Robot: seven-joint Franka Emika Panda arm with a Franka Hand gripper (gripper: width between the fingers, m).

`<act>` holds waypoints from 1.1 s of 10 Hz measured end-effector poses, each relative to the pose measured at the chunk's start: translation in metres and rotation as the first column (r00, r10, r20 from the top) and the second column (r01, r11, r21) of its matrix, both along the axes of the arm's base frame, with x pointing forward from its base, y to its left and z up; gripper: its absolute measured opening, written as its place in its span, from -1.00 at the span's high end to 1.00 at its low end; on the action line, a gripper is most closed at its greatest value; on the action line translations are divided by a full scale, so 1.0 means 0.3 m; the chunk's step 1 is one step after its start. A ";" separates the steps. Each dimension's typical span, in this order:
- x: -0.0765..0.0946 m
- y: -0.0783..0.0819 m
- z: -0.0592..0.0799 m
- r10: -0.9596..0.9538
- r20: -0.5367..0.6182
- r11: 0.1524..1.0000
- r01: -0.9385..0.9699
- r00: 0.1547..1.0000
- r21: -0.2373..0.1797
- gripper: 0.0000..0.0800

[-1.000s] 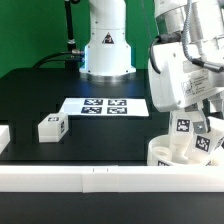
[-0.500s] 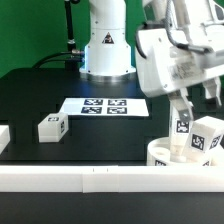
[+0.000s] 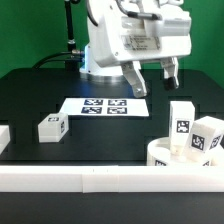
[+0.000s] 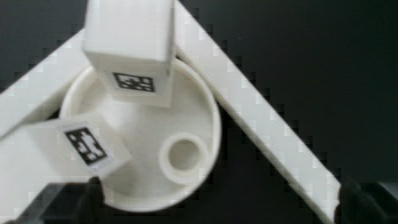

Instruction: Assemble stool

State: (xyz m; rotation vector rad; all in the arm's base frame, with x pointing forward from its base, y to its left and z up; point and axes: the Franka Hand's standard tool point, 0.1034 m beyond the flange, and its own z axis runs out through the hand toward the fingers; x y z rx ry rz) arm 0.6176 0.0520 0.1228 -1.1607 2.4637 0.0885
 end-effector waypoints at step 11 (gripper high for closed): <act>-0.044 -0.407 -0.050 0.296 0.027 0.936 -0.284 0.955 -0.206 -0.62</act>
Offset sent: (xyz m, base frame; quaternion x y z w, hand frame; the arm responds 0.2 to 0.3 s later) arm -0.0229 -0.0388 -0.0066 0.0018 0.0075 -0.1187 0.9929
